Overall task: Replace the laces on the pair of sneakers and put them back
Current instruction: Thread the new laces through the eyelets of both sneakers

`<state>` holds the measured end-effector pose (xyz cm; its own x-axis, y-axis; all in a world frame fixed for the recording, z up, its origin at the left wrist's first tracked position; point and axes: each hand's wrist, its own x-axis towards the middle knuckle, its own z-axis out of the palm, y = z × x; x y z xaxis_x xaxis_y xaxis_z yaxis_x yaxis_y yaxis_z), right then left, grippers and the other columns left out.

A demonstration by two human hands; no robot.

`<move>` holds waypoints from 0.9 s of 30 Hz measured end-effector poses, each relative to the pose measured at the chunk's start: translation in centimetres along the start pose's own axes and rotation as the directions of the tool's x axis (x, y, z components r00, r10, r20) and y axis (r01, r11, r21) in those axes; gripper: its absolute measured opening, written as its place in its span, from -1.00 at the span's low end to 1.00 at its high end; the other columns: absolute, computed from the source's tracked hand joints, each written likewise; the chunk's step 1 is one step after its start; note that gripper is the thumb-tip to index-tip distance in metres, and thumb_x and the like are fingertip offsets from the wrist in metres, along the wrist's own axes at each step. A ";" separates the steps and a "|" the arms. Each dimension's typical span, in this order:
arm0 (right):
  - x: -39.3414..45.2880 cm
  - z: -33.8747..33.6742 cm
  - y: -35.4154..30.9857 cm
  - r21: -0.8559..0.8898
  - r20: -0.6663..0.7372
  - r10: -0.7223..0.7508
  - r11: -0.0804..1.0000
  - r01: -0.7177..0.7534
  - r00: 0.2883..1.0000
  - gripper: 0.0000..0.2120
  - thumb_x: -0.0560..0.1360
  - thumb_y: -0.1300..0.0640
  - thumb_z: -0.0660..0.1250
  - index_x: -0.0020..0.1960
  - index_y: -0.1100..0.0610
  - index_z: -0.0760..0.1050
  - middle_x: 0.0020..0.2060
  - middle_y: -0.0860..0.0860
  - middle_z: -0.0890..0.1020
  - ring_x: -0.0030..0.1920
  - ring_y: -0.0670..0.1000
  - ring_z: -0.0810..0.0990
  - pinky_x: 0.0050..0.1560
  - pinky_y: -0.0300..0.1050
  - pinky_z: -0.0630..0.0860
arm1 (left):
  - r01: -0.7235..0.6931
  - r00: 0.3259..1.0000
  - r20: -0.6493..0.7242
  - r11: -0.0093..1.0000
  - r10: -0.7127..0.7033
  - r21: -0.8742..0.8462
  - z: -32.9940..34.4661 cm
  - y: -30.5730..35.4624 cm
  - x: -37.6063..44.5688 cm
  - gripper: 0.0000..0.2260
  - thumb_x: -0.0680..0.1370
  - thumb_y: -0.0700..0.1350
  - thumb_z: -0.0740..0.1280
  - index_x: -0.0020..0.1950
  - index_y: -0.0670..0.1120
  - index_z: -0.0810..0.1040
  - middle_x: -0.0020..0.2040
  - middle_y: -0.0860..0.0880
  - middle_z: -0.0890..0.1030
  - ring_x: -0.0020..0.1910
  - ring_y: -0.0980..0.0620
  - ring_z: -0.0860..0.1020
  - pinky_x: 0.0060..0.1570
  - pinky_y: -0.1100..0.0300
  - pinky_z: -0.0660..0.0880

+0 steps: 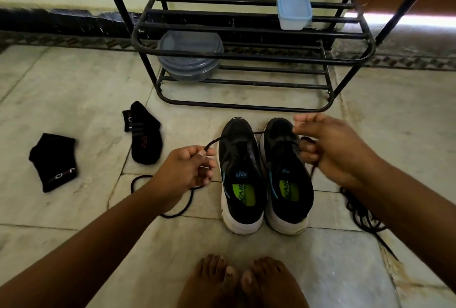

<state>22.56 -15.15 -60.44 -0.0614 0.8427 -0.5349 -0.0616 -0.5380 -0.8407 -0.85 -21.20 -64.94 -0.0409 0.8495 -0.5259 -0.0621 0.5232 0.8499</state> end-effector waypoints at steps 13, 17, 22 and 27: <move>-1.8 5.4 1.1 0.335 0.042 0.069 0.939 -0.079 0.997 -0.90 0.51 0.32 0.22 -0.09 0.15 0.45 -0.27 0.04 0.42 -0.44 -0.10 0.30 -0.48 -0.26 0.28 | 0.501 0.792 0.483 0.850 -0.373 -0.165 4.8 1.4 -3.0 -0.81 0.59 -0.15 0.19 0.09 -0.16 0.55 0.03 -0.15 0.67 -0.02 -0.11 0.66 -0.04 0.03 0.60; -1.3 5.1 1.1 0.351 -0.027 0.035 0.936 -0.024 0.999 -0.91 0.49 0.31 0.24 -0.07 0.15 0.44 -0.30 0.01 0.43 -0.44 -0.11 0.31 -0.47 -0.26 0.28 | 0.506 0.772 0.506 0.854 -0.385 -0.122 5.2 1.2 -3.2 -0.82 0.57 -0.15 0.22 0.07 -0.17 0.57 -0.05 -0.10 0.68 -0.10 -0.05 0.67 -0.08 0.06 0.60; -0.8 4.1 0.9 0.351 -0.117 0.031 0.936 0.012 0.993 -0.89 0.50 0.33 0.22 -0.04 0.15 0.45 -0.36 -0.01 0.40 -0.43 -0.11 0.30 -0.42 -0.24 0.25 | 0.495 0.791 0.480 0.859 -0.380 -0.135 5.6 1.1 -3.1 -0.81 0.58 -0.14 0.23 0.04 -0.17 0.60 -0.30 0.00 0.57 -0.32 0.09 0.59 -0.31 0.23 0.58; -1.0 1.2 -0.1 -0.553 0.154 0.045 0.832 0.048 0.987 -0.88 0.58 0.11 0.22 0.08 0.10 0.47 -0.12 0.03 0.56 -0.23 0.01 0.55 -0.29 -0.17 0.43 | 0.321 0.899 0.338 0.944 -0.279 -0.073 5.1 0.6 -2.4 -0.81 0.60 -0.24 0.21 0.08 -0.25 0.59 -0.31 -0.01 0.54 -0.40 0.18 0.48 -0.37 0.37 0.51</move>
<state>21.48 -15.95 -59.74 -0.2166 0.8047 -0.5528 0.4962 -0.3969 -0.7722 4.27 -22.59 -62.95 0.3177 0.6401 -0.6996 -0.1446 0.7619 0.6314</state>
